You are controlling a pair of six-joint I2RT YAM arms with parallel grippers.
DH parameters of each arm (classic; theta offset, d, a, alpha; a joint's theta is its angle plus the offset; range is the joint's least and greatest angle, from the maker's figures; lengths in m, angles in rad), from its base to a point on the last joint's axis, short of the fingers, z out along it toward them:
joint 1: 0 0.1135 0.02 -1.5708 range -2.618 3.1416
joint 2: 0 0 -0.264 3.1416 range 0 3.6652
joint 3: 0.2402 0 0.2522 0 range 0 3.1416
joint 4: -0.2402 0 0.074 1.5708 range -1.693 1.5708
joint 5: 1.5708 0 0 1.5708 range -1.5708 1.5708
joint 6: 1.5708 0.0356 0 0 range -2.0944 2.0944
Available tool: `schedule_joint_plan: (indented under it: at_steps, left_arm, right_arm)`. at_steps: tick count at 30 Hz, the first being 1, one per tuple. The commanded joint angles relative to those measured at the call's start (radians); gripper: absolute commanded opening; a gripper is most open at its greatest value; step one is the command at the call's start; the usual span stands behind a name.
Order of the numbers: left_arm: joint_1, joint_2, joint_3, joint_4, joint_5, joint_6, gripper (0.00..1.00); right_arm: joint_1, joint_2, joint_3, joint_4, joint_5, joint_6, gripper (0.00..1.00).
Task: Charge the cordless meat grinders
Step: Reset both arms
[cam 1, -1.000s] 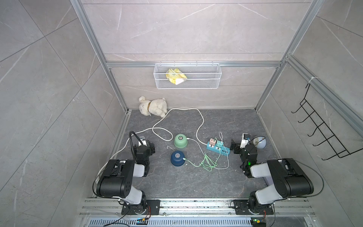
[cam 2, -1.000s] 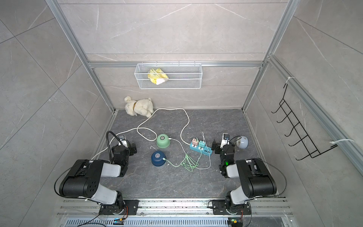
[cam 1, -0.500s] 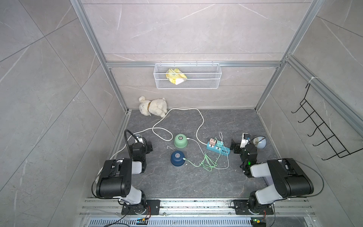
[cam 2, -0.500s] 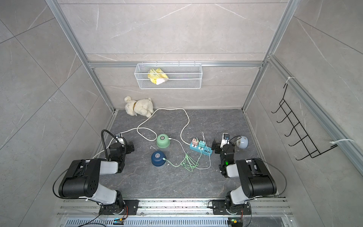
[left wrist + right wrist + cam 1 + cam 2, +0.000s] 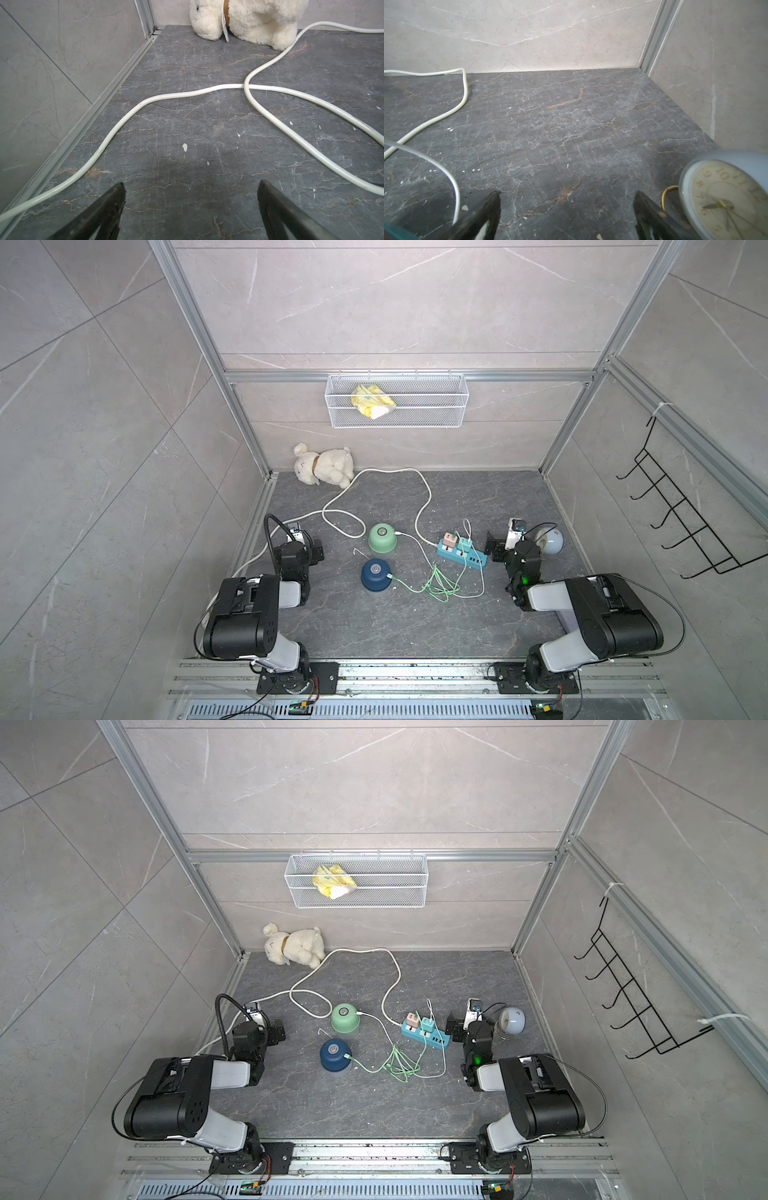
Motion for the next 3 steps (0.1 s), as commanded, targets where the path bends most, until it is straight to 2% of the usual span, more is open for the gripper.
schedule_joint_plan:
  at_steps: [1, 3]
  left_arm:
    - [0.001, -0.022, 0.01, 0.03, 0.014, -0.012, 1.0]
    - [0.001, -0.021, 0.01, 0.03, 0.012, -0.012, 1.0]
  right_arm:
    - [0.012, 0.008, 0.026, -0.029, -0.003, -0.028, 1.0]
    - [0.012, 0.009, 0.021, -0.022, -0.004, -0.028, 1.0]
